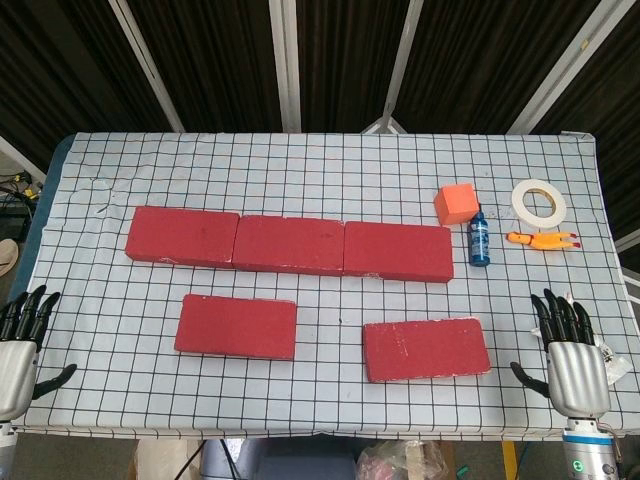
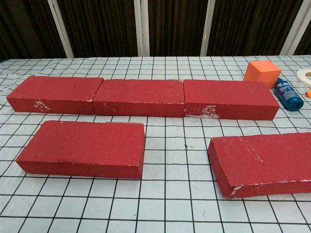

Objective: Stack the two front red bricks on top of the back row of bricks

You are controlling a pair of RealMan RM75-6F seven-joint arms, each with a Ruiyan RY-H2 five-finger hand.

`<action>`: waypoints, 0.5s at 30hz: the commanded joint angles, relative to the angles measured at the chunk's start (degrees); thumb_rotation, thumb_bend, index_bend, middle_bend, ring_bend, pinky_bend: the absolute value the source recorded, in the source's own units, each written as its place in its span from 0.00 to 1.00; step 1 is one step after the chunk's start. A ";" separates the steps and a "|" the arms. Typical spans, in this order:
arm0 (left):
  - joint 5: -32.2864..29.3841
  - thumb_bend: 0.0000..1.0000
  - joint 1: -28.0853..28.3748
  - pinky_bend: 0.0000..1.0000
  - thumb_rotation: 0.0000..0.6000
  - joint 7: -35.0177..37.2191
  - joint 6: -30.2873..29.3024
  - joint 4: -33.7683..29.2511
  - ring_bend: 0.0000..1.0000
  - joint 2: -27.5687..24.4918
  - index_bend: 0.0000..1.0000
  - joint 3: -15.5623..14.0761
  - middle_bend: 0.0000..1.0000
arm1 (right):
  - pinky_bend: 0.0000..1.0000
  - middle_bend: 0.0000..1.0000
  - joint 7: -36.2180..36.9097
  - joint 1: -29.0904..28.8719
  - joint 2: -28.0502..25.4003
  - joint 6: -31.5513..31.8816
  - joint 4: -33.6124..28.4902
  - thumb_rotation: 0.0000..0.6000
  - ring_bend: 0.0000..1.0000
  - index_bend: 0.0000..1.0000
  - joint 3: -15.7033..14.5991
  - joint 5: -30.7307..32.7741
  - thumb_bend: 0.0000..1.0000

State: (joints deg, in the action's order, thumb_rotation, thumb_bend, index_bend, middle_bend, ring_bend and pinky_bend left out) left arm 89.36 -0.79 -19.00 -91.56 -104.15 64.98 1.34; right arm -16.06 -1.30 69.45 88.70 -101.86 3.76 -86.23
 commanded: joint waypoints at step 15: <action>0.23 0.00 0.21 0.10 1.00 0.12 0.47 -0.30 0.00 0.01 0.05 -0.26 0.00 | 0.00 0.00 0.70 -1.27 -4.11 -6.68 -2.68 1.00 0.00 0.01 -3.66 -0.14 0.18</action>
State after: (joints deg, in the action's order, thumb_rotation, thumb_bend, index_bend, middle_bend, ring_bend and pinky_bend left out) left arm 89.86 -0.61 -19.06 -91.18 -104.36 65.15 0.96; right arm -15.79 -2.13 66.42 83.46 -103.73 1.02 -86.28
